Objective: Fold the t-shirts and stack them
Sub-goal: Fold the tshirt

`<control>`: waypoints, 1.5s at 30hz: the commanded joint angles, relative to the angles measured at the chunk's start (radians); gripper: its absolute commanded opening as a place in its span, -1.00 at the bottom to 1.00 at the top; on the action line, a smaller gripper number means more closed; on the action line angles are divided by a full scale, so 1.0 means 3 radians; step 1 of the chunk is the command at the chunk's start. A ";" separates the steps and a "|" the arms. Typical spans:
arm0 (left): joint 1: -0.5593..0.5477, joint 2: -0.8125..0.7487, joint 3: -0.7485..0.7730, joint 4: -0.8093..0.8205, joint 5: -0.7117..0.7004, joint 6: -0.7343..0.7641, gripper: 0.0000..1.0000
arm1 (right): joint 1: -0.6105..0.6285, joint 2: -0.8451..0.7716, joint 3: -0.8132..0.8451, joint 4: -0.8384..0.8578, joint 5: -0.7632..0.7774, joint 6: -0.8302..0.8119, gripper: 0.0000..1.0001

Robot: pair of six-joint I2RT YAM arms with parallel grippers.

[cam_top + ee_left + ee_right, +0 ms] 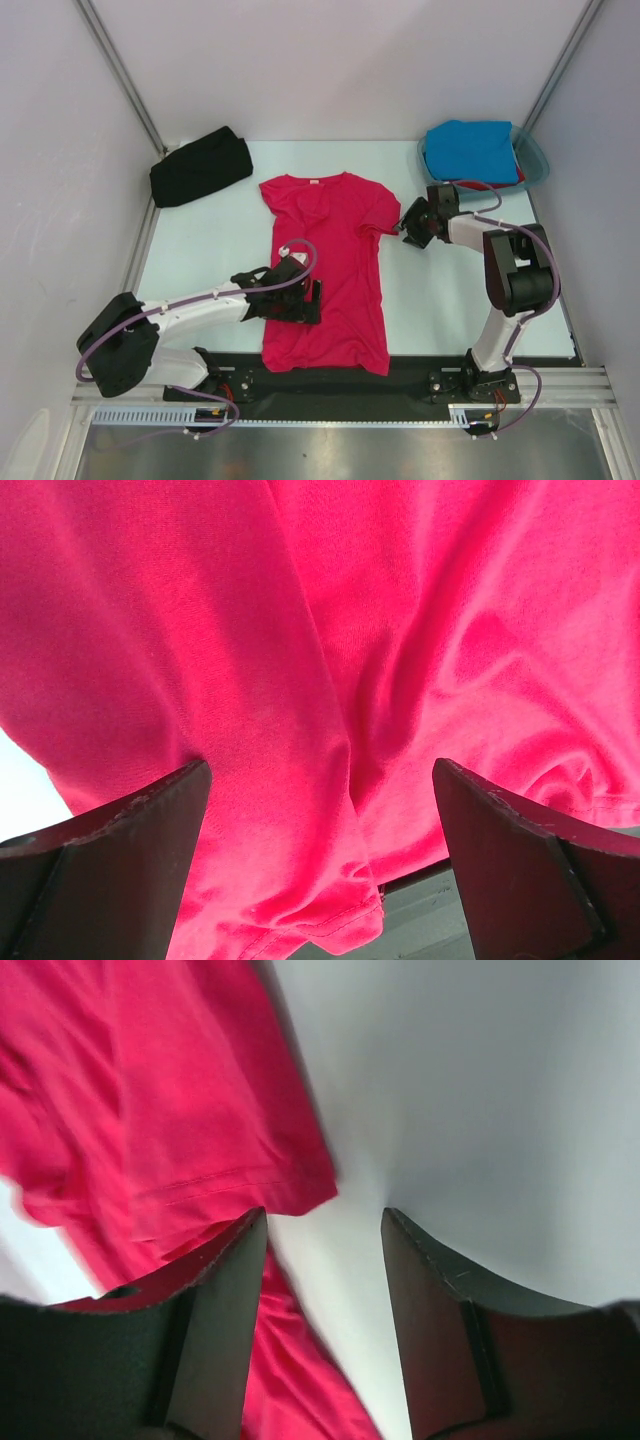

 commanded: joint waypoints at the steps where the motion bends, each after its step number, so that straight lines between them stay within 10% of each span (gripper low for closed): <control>1: 0.0033 -0.0049 0.0002 0.0017 0.0028 0.0047 1.00 | -0.0125 -0.0112 -0.0243 0.0616 -0.0417 0.0281 0.11; 15: 0.0038 0.0012 0.0027 -0.0003 0.0033 0.0042 1.00 | -0.0207 0.0190 -0.0275 0.1000 -0.0709 0.0409 -0.28; 25: 0.0048 0.0022 0.0007 0.0012 0.0038 0.0037 0.99 | -0.0212 0.0124 -0.0198 0.0909 -0.0653 0.0262 -0.93; 45: 0.0191 -0.0080 -0.0162 0.0191 0.0105 0.0088 0.99 | 0.0396 0.0609 0.1978 -0.0359 -0.0376 -0.0495 -0.95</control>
